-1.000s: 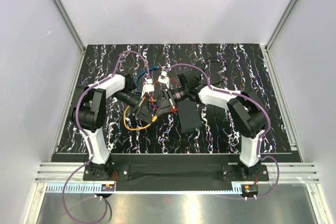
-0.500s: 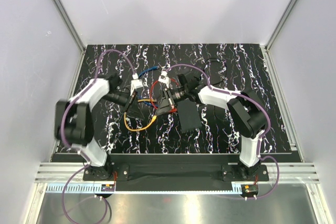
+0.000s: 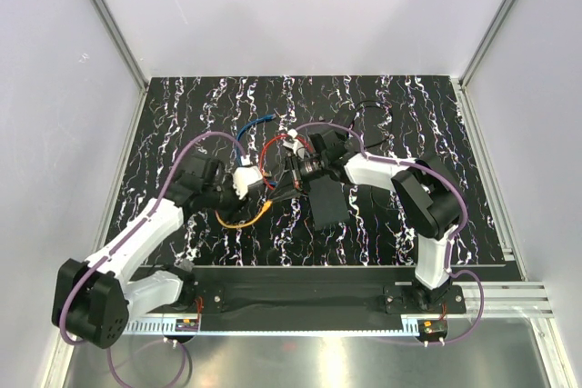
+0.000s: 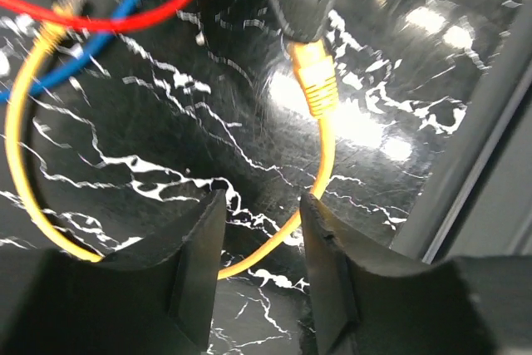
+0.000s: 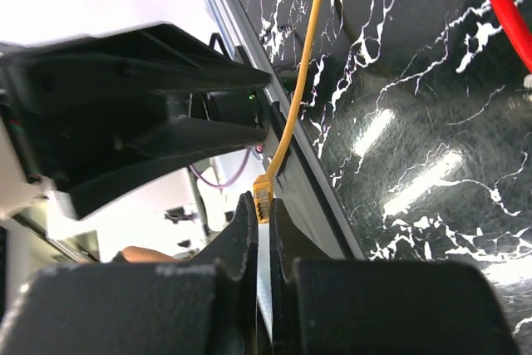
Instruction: Insert the plug into the switch port
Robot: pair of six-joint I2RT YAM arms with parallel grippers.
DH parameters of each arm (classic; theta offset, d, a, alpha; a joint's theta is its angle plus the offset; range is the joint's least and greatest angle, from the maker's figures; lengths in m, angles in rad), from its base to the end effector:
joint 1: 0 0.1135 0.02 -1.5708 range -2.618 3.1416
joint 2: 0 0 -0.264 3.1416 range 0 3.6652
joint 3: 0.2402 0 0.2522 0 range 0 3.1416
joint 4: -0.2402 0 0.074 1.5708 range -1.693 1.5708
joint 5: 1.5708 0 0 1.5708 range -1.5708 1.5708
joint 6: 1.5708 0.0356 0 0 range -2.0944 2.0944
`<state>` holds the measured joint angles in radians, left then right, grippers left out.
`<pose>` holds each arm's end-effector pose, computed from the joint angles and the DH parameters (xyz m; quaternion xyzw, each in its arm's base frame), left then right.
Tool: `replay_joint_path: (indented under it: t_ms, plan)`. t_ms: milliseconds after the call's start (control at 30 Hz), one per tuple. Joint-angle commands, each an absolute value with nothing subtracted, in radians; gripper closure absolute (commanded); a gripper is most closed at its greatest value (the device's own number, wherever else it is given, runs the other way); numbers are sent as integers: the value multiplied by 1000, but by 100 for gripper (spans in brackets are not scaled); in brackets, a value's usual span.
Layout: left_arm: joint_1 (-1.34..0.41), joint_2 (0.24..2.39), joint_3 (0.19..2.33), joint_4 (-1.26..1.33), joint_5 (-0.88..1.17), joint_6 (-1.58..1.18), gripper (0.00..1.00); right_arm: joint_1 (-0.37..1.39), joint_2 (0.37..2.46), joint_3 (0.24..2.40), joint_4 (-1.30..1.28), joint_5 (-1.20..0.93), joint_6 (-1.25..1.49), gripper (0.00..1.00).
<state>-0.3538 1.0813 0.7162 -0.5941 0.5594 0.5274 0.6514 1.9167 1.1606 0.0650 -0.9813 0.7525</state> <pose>0.1866 -0.0891 0.2298 0.4661 0.7936 -0.2372 0.3111 0.3011 0.2668 0.1777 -0.1600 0.8072 0.5681 0.0115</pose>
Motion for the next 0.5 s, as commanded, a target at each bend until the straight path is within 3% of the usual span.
replay_joint_path:
  t_ms: [0, 467]
  plan:
    - [-396, 1091, 703, -442, 440, 433, 56, 643, 1930, 1146, 130, -954, 841, 100]
    - [-477, 1127, 693, -361, 506, 341, 59, 627, 1950, 1129, 163, -927, 890, 100]
